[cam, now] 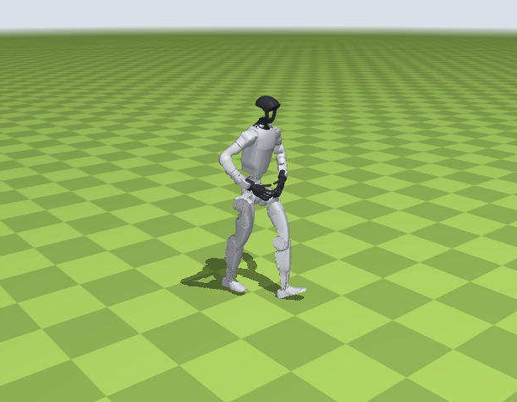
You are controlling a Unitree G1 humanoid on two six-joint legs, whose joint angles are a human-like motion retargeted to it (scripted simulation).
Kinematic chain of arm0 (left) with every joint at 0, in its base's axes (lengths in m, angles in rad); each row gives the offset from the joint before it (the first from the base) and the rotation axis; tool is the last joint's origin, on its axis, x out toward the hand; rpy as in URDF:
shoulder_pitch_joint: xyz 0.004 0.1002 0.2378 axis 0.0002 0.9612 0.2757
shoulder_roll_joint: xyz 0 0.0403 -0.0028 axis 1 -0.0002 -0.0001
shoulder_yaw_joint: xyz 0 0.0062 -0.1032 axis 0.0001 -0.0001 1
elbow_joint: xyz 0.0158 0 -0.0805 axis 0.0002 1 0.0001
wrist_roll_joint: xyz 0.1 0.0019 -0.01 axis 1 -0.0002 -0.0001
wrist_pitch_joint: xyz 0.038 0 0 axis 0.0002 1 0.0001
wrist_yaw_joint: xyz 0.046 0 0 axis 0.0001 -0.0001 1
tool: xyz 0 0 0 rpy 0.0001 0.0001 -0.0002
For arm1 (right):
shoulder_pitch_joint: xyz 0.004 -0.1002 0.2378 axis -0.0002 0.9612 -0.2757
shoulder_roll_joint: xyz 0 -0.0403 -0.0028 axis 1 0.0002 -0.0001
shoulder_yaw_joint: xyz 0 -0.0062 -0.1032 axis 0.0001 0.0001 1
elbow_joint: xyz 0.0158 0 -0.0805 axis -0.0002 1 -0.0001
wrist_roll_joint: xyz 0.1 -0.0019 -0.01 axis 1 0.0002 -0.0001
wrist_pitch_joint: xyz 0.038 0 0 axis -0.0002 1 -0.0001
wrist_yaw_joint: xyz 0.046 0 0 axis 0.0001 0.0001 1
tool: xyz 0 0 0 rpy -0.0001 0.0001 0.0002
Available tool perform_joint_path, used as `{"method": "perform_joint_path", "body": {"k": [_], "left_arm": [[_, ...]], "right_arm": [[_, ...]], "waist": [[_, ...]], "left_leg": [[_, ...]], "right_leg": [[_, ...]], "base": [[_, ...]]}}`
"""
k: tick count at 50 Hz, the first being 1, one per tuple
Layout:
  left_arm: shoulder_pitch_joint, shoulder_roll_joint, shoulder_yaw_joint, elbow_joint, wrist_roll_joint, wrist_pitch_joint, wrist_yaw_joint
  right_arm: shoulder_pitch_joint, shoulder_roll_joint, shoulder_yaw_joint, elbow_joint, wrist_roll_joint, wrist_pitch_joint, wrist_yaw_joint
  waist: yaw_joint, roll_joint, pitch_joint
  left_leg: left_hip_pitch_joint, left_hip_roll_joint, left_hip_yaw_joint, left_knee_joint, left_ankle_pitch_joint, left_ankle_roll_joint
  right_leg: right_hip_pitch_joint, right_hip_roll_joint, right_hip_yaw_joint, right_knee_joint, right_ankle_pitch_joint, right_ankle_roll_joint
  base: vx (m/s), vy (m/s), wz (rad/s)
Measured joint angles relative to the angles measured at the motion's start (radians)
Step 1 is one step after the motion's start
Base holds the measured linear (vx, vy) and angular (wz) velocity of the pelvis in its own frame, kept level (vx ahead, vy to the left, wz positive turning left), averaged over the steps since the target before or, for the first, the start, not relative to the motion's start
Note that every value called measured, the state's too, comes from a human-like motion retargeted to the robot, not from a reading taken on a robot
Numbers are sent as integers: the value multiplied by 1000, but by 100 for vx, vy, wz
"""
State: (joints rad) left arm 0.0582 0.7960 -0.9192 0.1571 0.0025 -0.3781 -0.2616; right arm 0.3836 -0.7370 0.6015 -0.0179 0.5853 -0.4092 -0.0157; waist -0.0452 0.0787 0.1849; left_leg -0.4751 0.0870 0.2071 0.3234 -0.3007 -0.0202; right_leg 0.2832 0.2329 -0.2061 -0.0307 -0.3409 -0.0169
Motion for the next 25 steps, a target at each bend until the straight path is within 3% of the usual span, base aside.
{"method": "perform_joint_path", "body": {"k": [10,25], "left_arm": [[7,7,-5,7,10,-13,4],[4,20,-37,7,53,-32,8]], "right_arm": [[21,3,-16,-14,-4,-10,-9],[26,-24,3,-34,-75,-20,-6]], "waist": [[28,62,46],[57,103,57]], "left_leg": [[-156,107,-82,412,-218,-6],[-202,114,-177,530,-266,-2]], "right_leg": [[70,79,49,-3,-2,-10],[103,114,93,-5,-1,-22]], "base": [[0,0,-2],[0,0,0]]}}
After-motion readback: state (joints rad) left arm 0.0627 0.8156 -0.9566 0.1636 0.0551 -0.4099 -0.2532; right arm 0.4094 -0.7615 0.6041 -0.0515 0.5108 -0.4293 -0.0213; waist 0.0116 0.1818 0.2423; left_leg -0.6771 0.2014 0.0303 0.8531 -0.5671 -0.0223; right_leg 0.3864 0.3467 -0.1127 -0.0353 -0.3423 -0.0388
